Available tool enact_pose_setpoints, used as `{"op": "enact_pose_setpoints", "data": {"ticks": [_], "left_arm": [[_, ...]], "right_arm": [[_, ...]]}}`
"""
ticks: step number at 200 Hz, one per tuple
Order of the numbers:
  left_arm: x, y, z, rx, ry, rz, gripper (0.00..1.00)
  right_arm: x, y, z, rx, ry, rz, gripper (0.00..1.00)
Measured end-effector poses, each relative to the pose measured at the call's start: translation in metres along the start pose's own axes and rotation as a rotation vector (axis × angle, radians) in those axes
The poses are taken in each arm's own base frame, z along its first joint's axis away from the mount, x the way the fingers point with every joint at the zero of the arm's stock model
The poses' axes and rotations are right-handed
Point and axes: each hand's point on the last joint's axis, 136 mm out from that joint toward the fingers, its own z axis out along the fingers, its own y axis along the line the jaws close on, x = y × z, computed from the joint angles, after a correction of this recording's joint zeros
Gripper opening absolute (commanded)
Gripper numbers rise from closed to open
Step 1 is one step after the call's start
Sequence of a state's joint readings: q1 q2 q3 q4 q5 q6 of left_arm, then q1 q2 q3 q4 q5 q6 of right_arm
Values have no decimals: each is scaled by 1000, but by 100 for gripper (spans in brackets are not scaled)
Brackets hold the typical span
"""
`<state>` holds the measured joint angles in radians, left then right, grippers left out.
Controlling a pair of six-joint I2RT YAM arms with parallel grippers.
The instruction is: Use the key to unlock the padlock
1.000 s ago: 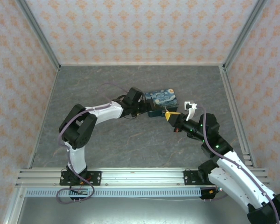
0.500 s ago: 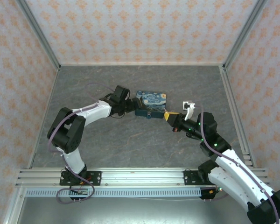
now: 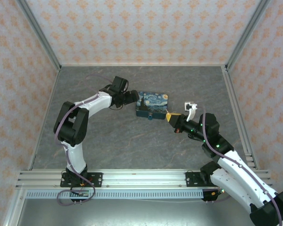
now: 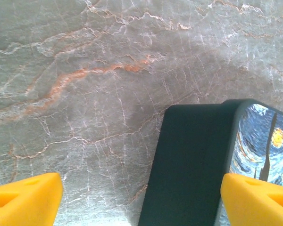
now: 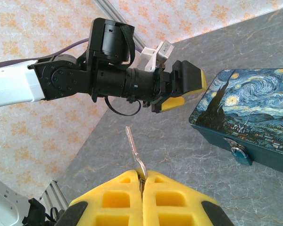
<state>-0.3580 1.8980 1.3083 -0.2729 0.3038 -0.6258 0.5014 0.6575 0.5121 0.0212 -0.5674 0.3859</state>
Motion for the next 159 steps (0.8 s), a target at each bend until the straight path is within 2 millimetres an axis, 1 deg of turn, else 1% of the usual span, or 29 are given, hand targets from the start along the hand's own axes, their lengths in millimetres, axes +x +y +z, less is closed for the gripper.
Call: {"op": "enact_pose_setpoints", "data": {"ticks": [36, 51, 64, 78, 92, 114, 126, 142, 159], "left_arm": [[1, -7, -1, 38, 7, 11, 88], [1, -12, -6, 51, 1, 25, 88], [1, -21, -13, 67, -9, 48, 88], [5, -38, -24, 96, -23, 85, 88], [13, -60, -37, 136, -32, 133, 88], [26, -103, -52, 211, -34, 206, 88], [35, -127, -58, 262, -22, 240, 86], [43, -152, -61, 325, 1, 269, 82], [49, -166, -53, 357, 30, 279, 81]], "right_arm": [[0, 0, 0, 0, 0, 0, 0], [0, -1, 1, 2, 2, 5, 0], [1, -1, 1, 3, 4, 9, 0], [1, -1, 1, 4, 5, 10, 0], [1, -1, 1, 4, 6, 10, 0], [1, -1, 1, 4, 6, 10, 0], [1, -2, 1, 4, 6, 10, 0], [1, -1, 0, 4, 4, 9, 0], [0, 0, -2, 2, -4, 6, 0]]}}
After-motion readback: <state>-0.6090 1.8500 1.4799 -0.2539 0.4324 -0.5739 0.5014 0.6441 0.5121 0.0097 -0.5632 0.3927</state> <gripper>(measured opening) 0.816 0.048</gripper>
